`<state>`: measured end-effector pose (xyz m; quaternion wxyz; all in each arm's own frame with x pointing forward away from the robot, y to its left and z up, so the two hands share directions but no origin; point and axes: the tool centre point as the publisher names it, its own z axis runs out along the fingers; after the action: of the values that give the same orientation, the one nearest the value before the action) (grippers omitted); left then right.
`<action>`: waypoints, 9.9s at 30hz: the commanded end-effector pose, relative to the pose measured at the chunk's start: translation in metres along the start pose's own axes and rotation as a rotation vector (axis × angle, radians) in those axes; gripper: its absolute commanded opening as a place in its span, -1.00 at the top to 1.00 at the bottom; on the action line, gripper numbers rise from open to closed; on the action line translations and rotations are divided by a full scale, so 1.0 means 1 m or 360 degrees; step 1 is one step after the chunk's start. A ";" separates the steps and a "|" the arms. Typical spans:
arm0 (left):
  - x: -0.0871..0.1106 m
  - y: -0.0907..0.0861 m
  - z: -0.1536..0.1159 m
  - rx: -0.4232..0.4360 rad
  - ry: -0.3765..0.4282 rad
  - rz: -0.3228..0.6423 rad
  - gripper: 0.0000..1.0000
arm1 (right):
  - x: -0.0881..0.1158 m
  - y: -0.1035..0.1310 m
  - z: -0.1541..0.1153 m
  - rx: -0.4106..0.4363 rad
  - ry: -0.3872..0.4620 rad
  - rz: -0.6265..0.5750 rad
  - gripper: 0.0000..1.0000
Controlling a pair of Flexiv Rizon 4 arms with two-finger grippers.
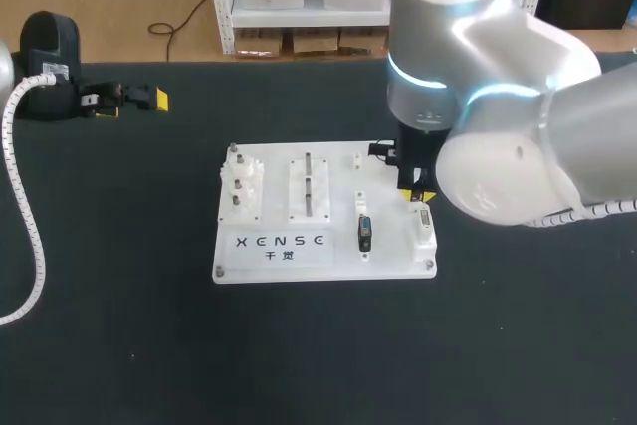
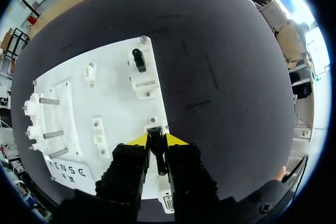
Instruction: Insert the USB connector, Ethernet cable, and multi-pin plug into their matching sockets one by one.
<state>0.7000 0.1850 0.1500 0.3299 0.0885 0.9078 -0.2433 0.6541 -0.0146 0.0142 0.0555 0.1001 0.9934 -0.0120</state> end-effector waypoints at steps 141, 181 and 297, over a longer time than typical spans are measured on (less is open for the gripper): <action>0.000 0.000 0.000 0.0000 0.0000 0.0000 -1.00 | 0.075 0.041 -0.045 0.0011 -0.0223 -0.0383 1.00; 0.000 0.000 0.000 0.0000 0.0000 0.0000 -1.00 | 0.059 -0.021 -0.065 -0.0105 -0.0104 -0.0200 1.00; 0.000 0.000 0.000 0.0000 0.0000 0.0000 -1.00 | 0.059 -0.021 -0.056 -0.0008 -0.0137 -0.0253 1.00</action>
<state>0.7000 0.1850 0.1500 0.3299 0.0885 0.9078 -0.2433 0.5870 -0.0215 0.0661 0.0977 0.0202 0.9949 -0.0177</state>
